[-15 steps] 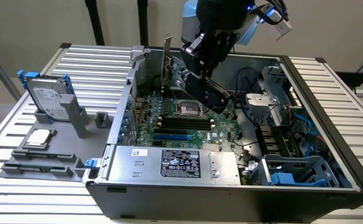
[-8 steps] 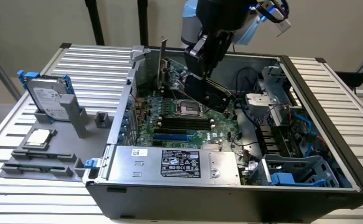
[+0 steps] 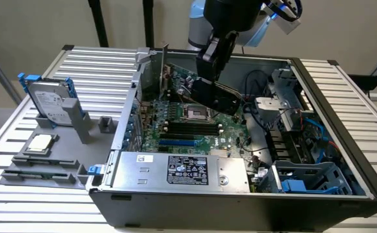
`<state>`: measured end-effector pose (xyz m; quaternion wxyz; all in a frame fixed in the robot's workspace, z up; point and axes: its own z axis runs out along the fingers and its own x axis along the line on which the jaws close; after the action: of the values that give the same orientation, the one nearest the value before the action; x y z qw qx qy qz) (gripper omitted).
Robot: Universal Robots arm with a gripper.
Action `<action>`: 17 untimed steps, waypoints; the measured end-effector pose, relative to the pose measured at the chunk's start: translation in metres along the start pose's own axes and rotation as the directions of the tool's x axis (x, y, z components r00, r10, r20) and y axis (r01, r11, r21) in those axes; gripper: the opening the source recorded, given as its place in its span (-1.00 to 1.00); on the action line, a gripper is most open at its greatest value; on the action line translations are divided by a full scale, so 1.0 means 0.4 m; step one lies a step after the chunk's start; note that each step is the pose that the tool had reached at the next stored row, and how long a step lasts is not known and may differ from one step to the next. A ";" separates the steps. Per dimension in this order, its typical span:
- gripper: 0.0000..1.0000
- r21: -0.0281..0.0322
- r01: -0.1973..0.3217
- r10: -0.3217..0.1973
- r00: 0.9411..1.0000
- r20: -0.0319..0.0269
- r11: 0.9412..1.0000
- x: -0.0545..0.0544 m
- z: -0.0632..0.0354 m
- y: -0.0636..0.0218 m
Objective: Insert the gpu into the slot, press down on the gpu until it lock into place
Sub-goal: 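Insert the gpu into the slot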
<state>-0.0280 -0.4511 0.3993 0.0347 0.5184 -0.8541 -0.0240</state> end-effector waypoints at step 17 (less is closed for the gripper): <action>-0.48 -0.017 0.242 -0.241 0.969 0.053 0.970 0.000 0.001 0.000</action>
<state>-0.0280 -0.4511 0.3991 0.0160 0.6174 -0.7848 -0.0512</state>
